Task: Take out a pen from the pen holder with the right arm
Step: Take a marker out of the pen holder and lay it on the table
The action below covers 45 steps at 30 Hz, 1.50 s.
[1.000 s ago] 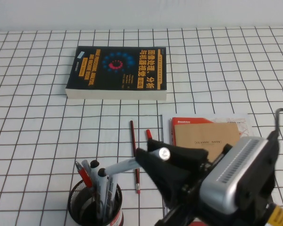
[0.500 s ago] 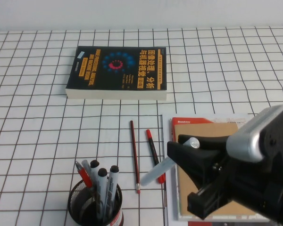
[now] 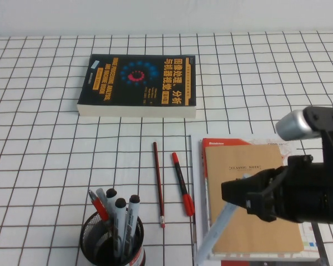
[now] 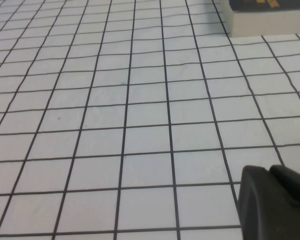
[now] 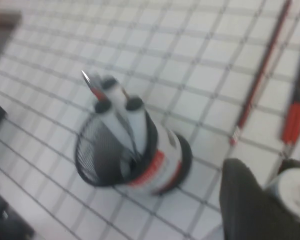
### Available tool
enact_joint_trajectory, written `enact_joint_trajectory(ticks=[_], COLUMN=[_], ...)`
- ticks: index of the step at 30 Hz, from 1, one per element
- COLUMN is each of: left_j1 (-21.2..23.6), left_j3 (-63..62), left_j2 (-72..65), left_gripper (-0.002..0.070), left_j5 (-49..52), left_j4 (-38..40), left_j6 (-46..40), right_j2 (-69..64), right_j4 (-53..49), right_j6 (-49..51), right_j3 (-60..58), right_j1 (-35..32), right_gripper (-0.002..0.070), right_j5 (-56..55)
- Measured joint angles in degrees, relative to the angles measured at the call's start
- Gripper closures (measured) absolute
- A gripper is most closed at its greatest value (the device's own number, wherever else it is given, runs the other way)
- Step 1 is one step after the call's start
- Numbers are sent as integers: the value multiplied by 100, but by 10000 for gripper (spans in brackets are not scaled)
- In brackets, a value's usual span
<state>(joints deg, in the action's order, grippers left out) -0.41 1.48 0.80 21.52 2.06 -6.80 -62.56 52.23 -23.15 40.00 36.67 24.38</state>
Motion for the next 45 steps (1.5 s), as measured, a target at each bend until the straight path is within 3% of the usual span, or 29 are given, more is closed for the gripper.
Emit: enact_joint_trajectory(ticks=[5, 9, 27, 37, 45], left_j1=[0, 0, 0, 0, 0], left_j3=[0, 0, 0, 0, 0], left_j2=[0, 0, 0, 0, 0], left_gripper=[679, 679, 679, 679, 680], left_j5=[0, 0, 0, 0, 0], left_j4=[0, 0, 0, 0, 0], left_j6=[0, 0, 0, 0, 0], right_j2=[-608, -1129, -4826, -6061, -6583], right_j4=[-1943, -2736, -3032, -2998, -2891], right_j6=[1724, 2254, 2417, 2417, 2462], right_j3=[706, 1367, 5744, 6833, 7057], right_j1=[-174, -174, -174, -174, -174], right_gripper=[561, 561, 561, 561, 562], right_j5=[1317, 1957, 4361, 4532, 4341])
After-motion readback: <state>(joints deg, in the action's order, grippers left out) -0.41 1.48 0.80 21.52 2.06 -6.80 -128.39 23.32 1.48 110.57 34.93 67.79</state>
